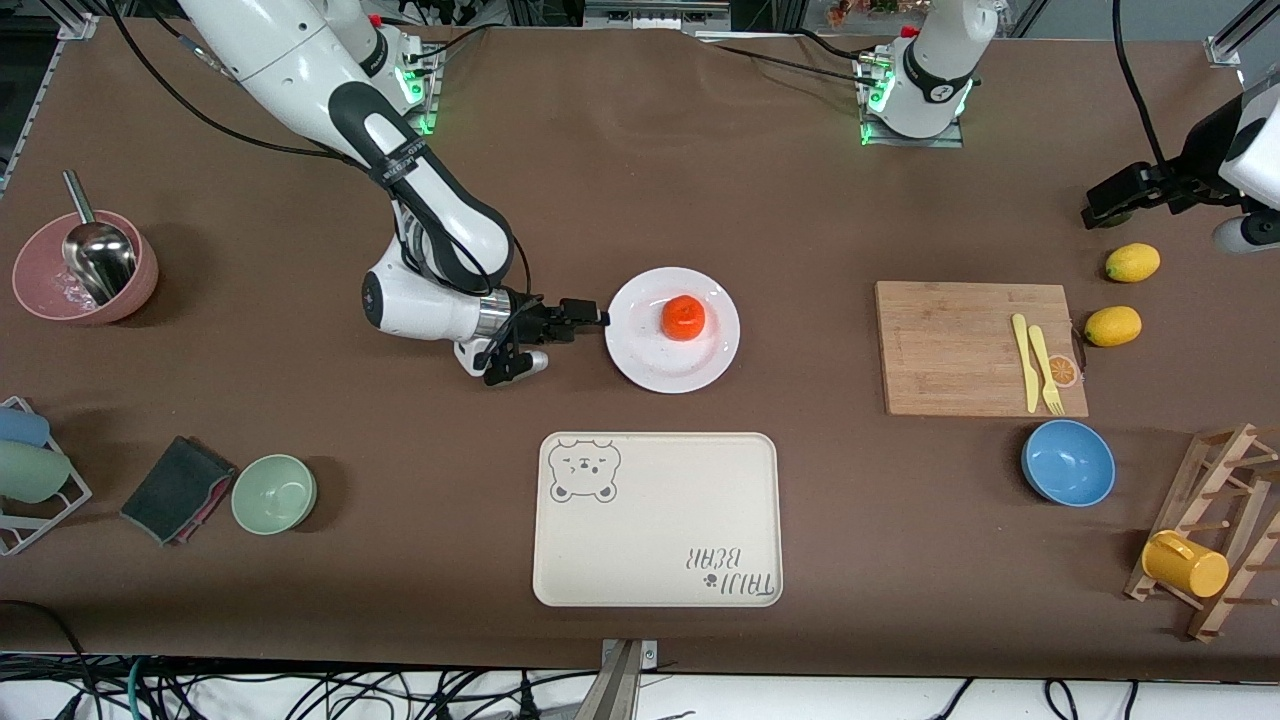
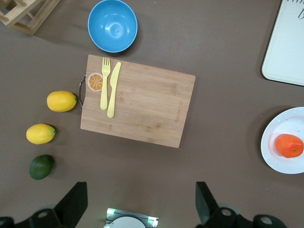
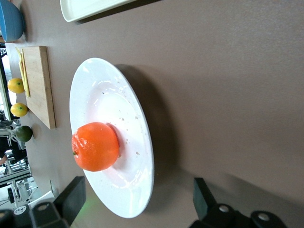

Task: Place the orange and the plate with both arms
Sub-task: 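Move the right gripper to the plate rim and grip it, then slide the plate with the right gripper onto the bear tray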

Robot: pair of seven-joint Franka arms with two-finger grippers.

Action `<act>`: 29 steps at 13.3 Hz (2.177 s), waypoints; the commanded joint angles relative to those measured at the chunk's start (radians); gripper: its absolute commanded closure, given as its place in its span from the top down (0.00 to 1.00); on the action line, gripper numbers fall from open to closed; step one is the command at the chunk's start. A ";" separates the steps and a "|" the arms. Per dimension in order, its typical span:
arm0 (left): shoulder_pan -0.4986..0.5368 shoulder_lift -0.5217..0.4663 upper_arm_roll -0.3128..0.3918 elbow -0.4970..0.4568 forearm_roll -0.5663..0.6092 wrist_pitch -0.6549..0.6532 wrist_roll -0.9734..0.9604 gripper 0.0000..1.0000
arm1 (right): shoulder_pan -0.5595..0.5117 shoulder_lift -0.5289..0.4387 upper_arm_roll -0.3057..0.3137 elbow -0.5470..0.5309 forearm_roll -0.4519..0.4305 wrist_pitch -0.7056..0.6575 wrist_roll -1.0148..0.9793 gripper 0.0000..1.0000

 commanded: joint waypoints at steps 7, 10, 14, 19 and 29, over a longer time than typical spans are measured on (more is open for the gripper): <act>0.009 0.005 -0.008 0.025 0.009 -0.023 0.013 1.00 | -0.002 0.058 0.025 0.040 0.112 0.010 -0.099 0.95; 0.009 0.004 -0.008 0.025 0.009 -0.023 0.012 1.00 | 0.012 0.087 0.025 0.072 0.132 0.024 -0.106 0.95; 0.007 0.004 -0.011 0.025 0.009 -0.021 0.012 1.00 | 0.029 0.113 0.025 0.102 0.134 0.038 -0.106 0.92; 0.007 0.005 -0.013 0.025 0.009 -0.021 0.012 1.00 | 0.032 0.133 0.025 0.125 0.134 0.047 -0.106 0.61; 0.007 0.005 -0.013 0.026 0.008 -0.020 0.012 1.00 | 0.030 0.141 0.022 0.132 0.129 0.047 -0.114 0.02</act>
